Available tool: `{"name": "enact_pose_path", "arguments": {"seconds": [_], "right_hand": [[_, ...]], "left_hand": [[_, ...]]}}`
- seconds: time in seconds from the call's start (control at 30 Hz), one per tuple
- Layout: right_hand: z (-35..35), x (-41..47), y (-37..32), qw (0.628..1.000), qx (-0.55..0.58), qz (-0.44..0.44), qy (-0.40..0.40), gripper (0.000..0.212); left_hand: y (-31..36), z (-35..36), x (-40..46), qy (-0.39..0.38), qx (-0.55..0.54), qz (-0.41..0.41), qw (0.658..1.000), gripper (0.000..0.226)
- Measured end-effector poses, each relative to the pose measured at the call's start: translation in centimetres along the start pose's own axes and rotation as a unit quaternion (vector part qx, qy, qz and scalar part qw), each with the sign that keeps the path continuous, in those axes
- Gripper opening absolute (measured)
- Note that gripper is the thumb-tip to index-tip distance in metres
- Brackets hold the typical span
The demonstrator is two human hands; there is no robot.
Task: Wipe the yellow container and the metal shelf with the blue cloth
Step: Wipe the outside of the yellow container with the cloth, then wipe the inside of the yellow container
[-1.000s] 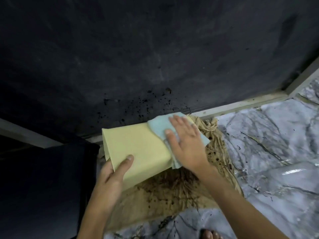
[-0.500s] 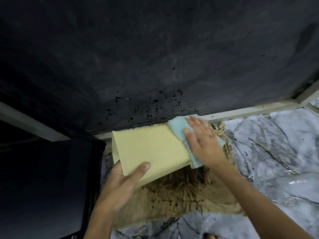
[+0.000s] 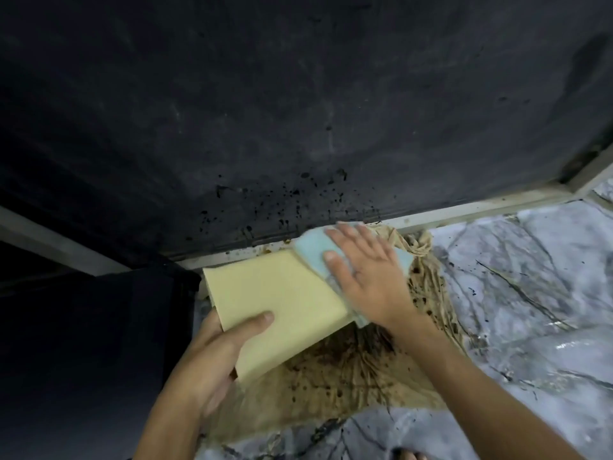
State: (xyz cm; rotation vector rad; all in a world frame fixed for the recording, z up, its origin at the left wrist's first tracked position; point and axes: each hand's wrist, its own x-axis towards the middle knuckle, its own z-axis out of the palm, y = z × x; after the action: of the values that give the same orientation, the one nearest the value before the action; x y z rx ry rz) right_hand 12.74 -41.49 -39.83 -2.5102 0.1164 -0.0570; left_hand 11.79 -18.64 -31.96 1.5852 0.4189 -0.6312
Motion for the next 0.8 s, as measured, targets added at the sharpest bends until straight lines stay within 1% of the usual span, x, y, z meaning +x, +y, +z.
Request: {"name": "enact_pose_path", "arguments": {"seconds": [0.07, 0.13, 0.2, 0.23, 0.27, 0.33, 0.4, 0.47, 0.5, 0.6, 0.67, 0.73, 0.8], "right_hand": [[-0.4, 0.3, 3.0, 0.998, 0.029, 0.031, 0.035, 0.054], [-0.5, 0.6, 5.0, 0.990, 0.106, 0.061, 0.069, 0.050], [-0.9, 1.0, 5.6, 0.972, 0.186, 0.115, 0.091, 0.044], [-1.1, 0.9, 5.9, 0.964, 0.204, 0.139, 0.097, 0.041], [-1.3, 0.7, 6.3, 0.962, 0.198, 0.154, 0.105, 0.039], [-1.8, -0.4, 7.4, 0.963, 0.160, 0.177, 0.128, 0.039], [-2.6, -2.5, 8.7, 0.957, 0.153, 0.202, 0.141, 0.040], [-3.7, -4.7, 9.2, 0.958, 0.150, 0.193, 0.149, 0.044], [-4.4, -5.5, 9.0, 0.962, 0.142, 0.183, 0.143, 0.044], [-6.0, -6.8, 7.6, 0.978, 0.113, 0.117, 0.132, 0.041], [-7.5, -6.6, 5.8, 0.984, 0.104, 0.055, 0.137, 0.037], [-9.1, -6.1, 3.6, 0.986, 0.101, -0.008, 0.136, 0.031], [-10.5, -5.7, 1.8, 0.987, 0.085, -0.044, 0.131, 0.032]], "left_hand": [[1.0, 0.5, 0.5, 0.012, -0.030, 0.003, 0.999, 0.046], [1.6, 1.1, 0.7, 0.013, -0.035, 0.011, 0.999, 0.038], [2.1, 1.3, 0.7, 0.015, -0.036, 0.012, 0.999, 0.034], [2.2, 1.2, 0.6, 0.010, -0.030, 0.013, 0.999, 0.033], [2.6, 1.2, 0.5, 0.002, -0.022, 0.016, 1.000, 0.033], [3.5, 1.4, -0.2, -0.029, 0.024, 0.034, 0.999, 0.033], [4.7, 2.0, -1.2, -0.071, 0.141, 0.069, 0.985, 0.034], [6.0, 2.8, -2.2, -0.110, 0.280, 0.106, 0.948, 0.036], [6.4, 3.3, -2.4, -0.122, 0.348, 0.126, 0.921, 0.038], [7.0, 5.3, -2.8, -0.143, 0.536, 0.183, 0.812, 0.048], [6.4, 6.2, -3.1, -0.148, 0.614, 0.198, 0.750, 0.056], [5.4, 6.5, -3.2, -0.153, 0.663, 0.188, 0.709, 0.060], [4.5, 6.6, -3.2, -0.165, 0.683, 0.170, 0.691, 0.057]]}}
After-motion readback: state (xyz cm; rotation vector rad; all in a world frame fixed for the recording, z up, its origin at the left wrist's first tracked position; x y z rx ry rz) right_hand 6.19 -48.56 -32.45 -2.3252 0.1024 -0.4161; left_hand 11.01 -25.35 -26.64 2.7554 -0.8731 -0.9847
